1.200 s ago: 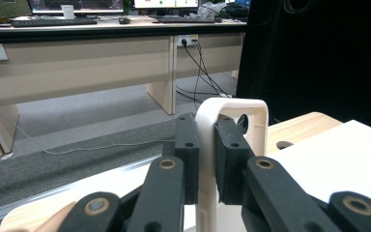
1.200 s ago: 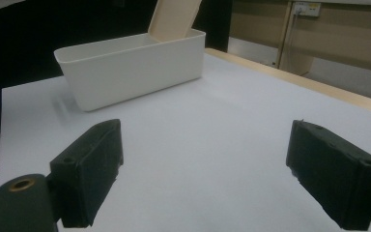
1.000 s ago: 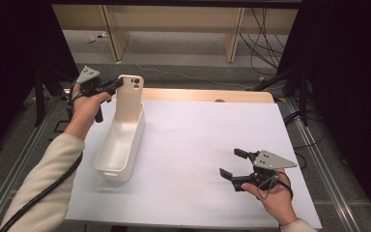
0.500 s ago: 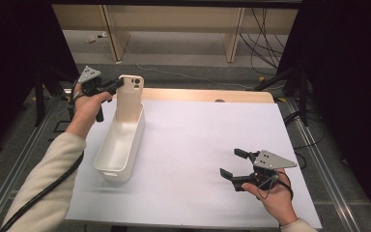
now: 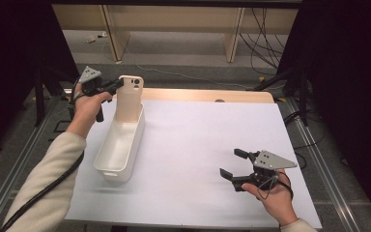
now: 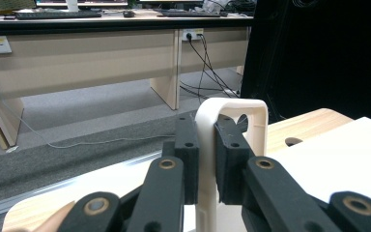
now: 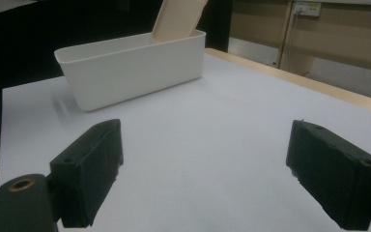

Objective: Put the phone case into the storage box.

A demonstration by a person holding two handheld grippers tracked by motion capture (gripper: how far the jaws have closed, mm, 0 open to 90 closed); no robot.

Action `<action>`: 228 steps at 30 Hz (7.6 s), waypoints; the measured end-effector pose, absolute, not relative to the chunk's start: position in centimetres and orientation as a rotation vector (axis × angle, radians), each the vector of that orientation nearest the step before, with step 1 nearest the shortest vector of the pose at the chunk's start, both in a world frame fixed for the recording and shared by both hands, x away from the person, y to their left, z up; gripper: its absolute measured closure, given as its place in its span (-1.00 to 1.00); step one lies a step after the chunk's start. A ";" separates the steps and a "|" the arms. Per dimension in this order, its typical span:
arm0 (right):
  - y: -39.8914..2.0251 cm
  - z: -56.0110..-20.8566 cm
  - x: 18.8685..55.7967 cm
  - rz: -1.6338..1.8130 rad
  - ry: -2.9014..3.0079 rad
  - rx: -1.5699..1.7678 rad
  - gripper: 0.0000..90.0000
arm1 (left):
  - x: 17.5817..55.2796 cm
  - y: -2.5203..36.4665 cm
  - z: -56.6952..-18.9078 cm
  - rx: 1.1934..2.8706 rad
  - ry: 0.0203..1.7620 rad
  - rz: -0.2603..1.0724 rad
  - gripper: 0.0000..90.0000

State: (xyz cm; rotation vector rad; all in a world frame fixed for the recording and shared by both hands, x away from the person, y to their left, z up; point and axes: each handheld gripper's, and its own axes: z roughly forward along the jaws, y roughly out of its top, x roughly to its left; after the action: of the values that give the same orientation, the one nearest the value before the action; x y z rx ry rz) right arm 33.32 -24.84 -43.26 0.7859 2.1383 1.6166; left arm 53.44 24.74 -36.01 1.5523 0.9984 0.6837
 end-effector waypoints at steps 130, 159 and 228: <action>-25.3 -43.1 32.6 1.631 2.142 0.760 -0.69 | 54.7 24.8 -39.1 1.629 1.055 0.644 0.80; -25.2 -43.1 32.6 1.629 2.146 0.760 -0.69 | 54.8 24.9 -39.8 1.628 1.081 0.621 0.78; -25.2 -43.2 32.8 1.633 2.140 0.733 -0.69 | 55.0 24.5 -40.0 1.811 1.134 0.745 0.07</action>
State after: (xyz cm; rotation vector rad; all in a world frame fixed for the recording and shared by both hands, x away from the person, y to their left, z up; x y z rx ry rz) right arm 32.81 -25.16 -43.24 0.7327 2.1397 1.6328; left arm 55.01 24.45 -40.01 1.8111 1.1345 0.7447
